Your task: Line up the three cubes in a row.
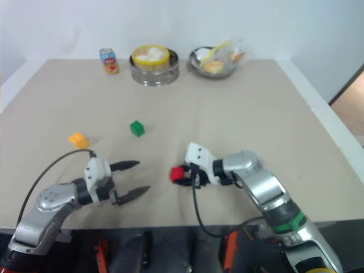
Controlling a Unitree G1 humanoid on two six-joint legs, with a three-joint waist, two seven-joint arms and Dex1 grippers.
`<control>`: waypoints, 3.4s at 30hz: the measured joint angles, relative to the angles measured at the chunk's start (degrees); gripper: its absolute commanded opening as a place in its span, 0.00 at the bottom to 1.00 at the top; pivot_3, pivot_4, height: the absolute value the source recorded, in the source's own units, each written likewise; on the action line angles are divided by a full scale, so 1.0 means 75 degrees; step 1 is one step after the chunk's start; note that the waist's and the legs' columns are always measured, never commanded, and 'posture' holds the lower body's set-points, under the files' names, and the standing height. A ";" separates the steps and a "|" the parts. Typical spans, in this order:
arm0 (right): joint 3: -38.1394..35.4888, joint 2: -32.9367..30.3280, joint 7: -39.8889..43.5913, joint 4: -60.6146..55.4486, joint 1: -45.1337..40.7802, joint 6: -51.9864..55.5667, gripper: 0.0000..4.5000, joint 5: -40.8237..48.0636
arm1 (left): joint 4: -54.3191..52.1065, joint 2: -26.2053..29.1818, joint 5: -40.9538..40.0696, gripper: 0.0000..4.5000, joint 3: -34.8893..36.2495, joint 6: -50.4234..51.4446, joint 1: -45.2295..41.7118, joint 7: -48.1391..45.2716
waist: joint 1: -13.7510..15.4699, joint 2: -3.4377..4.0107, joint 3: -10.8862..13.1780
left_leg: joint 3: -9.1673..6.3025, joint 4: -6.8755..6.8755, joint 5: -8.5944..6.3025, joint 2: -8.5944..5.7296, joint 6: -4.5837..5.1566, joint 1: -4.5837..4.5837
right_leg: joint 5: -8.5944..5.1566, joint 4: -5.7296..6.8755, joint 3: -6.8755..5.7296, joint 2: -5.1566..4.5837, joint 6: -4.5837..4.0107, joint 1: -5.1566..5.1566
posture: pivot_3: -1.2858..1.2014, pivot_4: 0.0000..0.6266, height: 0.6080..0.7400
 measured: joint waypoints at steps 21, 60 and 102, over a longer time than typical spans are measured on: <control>-0.0338 -0.0184 -0.0879 -0.1162 0.0590 0.1167 0.28 0.0293 | 0.0031 0.0201 -0.0065 1.00 -0.0023 -0.0155 -0.0149 -0.0723 | 0.0007 -0.0002 -0.0001 | 0.0001 0.0003 0.0000 0.0000 0.0000 0.0000 | 0.0000 0.0000 -0.0001 -0.0003 0.0000 0.0002 | 0.52 0.24 1.00; -0.1527 0.1210 -0.1591 -0.1589 -0.0276 0.1399 0.99 0.2321 | 0.0751 -0.0743 0.0649 1.00 0.0577 0.0473 -0.1013 0.2248 | 0.0004 -0.0006 -0.0003 | -0.0001 0.0009 0.0003 0.0006 0.0005 -0.0001 | 0.0018 0.0001 0.0007 0.0016 0.0007 0.0028 | 0.52 0.24 1.00; -0.1107 0.1726 -0.2490 -0.0139 0.0163 -0.0892 0.99 0.0188 | 0.6276 -0.1471 0.1735 1.00 0.0504 -0.0696 -0.4476 0.2257 | 0.0006 -0.0017 -0.0009 | 0.0003 0.0012 0.0022 0.0007 0.0031 -0.0001 | 0.0038 0.0002 0.0047 0.0046 0.0032 0.0032 | 0.52 0.24 1.00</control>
